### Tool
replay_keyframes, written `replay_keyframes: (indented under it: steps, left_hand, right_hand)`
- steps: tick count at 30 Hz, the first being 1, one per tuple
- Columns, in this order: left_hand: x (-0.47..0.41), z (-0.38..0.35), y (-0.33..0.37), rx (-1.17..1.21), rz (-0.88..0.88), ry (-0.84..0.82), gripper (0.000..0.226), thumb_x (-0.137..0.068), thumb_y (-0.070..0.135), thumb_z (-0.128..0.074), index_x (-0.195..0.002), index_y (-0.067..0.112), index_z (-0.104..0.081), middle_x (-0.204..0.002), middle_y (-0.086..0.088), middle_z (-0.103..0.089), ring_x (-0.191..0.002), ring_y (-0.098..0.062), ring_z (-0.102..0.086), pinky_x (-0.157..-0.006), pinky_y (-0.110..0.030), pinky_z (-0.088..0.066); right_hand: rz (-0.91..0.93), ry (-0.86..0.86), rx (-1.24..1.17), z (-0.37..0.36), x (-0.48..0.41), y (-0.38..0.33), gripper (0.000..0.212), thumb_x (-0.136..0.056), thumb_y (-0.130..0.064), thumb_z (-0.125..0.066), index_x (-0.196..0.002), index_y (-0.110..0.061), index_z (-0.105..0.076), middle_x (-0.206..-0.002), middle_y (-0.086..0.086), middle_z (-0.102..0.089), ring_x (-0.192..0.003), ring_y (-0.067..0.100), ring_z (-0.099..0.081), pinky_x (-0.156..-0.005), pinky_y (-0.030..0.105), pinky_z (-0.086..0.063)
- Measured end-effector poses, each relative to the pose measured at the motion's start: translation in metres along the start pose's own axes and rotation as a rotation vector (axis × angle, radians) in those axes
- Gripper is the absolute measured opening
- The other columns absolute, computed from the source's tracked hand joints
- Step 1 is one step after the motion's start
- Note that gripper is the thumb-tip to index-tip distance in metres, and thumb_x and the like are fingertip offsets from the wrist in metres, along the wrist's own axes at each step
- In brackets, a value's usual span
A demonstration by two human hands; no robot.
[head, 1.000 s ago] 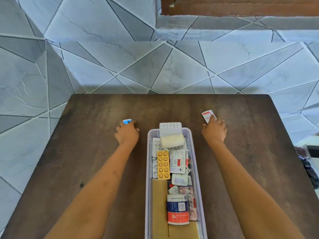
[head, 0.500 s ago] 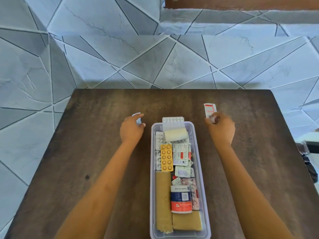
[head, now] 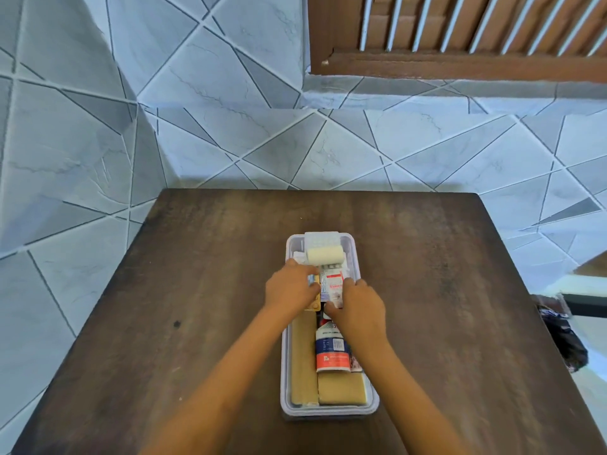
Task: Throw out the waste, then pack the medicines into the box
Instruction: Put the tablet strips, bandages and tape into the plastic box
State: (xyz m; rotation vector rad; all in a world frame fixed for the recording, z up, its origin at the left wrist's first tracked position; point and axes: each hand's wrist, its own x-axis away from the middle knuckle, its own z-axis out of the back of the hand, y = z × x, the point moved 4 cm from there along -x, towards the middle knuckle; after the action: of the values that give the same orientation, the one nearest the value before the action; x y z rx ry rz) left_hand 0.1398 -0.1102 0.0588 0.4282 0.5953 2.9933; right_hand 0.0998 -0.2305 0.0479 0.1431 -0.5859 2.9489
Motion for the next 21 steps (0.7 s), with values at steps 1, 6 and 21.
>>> replay_keyframes:
  steps: [1,6,21]
  left_hand:
    - [0.001,-0.004,0.002,-0.051,0.000,-0.004,0.038,-0.091,0.031,-0.050,-0.128,0.030,-0.056,-0.132,-0.009,-0.048,-0.114,-0.029,-0.057,-0.090,-0.037,-0.048]
    - [-0.007,-0.016,0.013,-0.266,-0.032,0.019,0.033,-0.094,0.025,-0.044,-0.123,0.018,-0.058,-0.132,-0.013,-0.047,-0.113,-0.031,-0.055,-0.087,-0.038,-0.047]
    - [0.004,-0.028,-0.004,-0.404,-0.204,0.070,0.025,-0.095,0.010,-0.046,-0.115,0.006,-0.060,-0.119,-0.014,-0.060,-0.112,-0.026,-0.056,-0.085,-0.035,-0.051]
  right_hand:
    - [-0.005,-0.005,0.027,-0.001,0.000,-0.001,0.042,-0.085,-0.036,-0.058,-0.115,-0.007,-0.050,-0.117,0.014,-0.056,-0.103,0.026,-0.057,-0.078,0.033,-0.048]
    - [0.033,0.009,0.279,-0.010,-0.011,-0.006,0.033,-0.091,-0.027,-0.051,-0.115,-0.005,-0.056,-0.118,0.012,-0.055,-0.101,0.026,-0.056,-0.073,0.033,-0.049]
    - [0.048,0.032,-0.048,-0.018,0.008,0.030,0.065,-0.091,-0.011,-0.048,-0.147,-0.009,-0.015,-0.156,0.007,-0.022,-0.124,0.028,-0.051,-0.092,0.038,-0.049]
